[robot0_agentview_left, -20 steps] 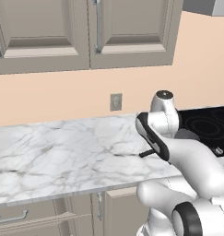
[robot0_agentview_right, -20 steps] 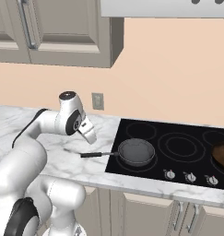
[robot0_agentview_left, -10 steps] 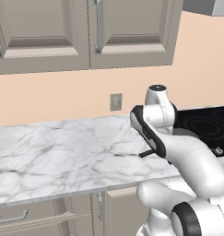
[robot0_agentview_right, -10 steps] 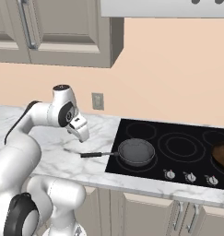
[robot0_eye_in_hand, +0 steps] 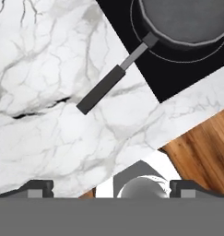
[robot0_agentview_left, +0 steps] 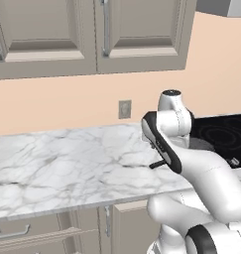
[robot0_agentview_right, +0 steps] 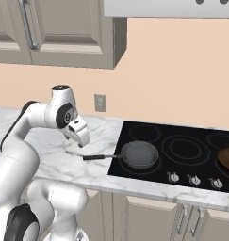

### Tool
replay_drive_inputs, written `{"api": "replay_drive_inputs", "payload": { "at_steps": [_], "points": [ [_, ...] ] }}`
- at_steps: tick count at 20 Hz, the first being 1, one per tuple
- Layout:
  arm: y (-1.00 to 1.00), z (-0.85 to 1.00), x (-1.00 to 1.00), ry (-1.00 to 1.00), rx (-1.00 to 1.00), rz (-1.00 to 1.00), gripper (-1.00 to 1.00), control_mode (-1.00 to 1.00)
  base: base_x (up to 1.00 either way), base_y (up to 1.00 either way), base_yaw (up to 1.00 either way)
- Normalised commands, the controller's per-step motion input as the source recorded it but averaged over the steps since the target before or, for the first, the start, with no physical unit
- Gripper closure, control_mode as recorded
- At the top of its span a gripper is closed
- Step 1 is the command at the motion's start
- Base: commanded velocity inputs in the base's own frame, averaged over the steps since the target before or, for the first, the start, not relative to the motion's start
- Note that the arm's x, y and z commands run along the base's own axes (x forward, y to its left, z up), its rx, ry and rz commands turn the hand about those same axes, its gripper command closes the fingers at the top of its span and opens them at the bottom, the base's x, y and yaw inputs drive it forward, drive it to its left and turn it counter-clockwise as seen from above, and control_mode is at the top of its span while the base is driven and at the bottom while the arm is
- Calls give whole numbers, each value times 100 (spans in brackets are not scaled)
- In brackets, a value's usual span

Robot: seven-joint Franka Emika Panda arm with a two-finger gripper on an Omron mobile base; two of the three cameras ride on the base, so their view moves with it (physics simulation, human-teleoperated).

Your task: Place both pans onto different burners. Then place the mushroom and the fish on different pans.

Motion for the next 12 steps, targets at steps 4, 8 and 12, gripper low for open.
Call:
{"api": "replay_drive_inputs", "payload": {
  "at_steps": [4,8,12],
  "points": [
    [0,0,0,0,0,0,-100,100,-59,-21,0],
    [0,0,0,0,0,0,-100,100,-59,-43,-1],
    [0,0,0,0,0,0,-100,100,-24,-78,-2]
  ]
}}
